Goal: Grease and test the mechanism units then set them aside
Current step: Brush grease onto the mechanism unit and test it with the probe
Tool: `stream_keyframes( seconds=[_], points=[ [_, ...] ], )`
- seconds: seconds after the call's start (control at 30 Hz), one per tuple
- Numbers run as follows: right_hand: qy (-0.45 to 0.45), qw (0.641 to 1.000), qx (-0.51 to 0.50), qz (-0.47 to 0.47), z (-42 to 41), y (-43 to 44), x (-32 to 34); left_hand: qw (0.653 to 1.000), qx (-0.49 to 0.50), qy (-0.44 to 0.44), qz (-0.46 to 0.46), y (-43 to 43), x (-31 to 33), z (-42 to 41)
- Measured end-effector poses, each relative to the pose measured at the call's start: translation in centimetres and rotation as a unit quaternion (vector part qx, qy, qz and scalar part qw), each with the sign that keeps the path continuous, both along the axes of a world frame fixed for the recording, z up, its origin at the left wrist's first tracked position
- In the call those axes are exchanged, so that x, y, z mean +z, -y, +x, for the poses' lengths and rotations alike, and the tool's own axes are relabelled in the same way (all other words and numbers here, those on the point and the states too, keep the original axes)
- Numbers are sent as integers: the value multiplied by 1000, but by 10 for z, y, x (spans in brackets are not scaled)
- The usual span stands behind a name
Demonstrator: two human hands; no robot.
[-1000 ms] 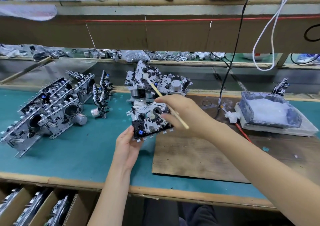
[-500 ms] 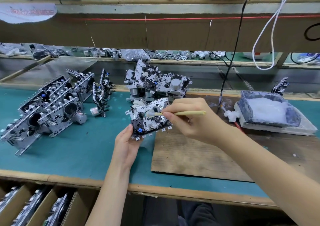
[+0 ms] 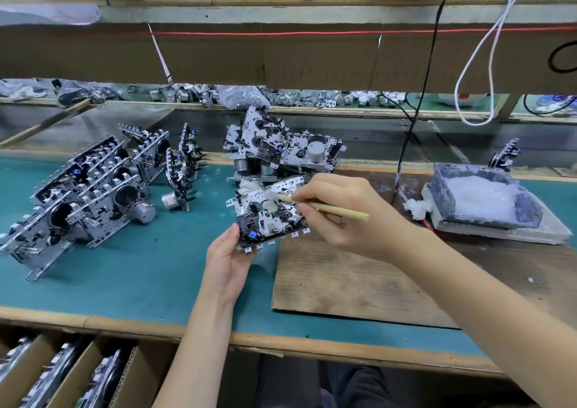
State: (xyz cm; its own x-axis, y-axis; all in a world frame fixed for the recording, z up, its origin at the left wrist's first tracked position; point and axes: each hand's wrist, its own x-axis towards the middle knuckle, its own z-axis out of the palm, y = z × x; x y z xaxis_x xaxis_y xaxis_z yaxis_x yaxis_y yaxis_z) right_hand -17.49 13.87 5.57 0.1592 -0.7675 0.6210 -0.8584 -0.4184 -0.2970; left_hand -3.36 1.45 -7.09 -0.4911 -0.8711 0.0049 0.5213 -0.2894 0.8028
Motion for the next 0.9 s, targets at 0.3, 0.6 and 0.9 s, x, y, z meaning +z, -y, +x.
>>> stream_keyframes(
  seconds=[0.3, 0.6, 0.9],
  points=[
    [-21, 1000, 6, 23, 0, 0, -5, 1000, -1, 6, 0, 1, -1, 0],
    [-5, 1000, -5, 0, -2, 0, -3, 1000, -2, 9, -2, 0, 0, 0],
    [-32, 999, 10, 7, -2, -2, -9, 1000, 4, 20, -8, -1, 1, 0]
  ],
)
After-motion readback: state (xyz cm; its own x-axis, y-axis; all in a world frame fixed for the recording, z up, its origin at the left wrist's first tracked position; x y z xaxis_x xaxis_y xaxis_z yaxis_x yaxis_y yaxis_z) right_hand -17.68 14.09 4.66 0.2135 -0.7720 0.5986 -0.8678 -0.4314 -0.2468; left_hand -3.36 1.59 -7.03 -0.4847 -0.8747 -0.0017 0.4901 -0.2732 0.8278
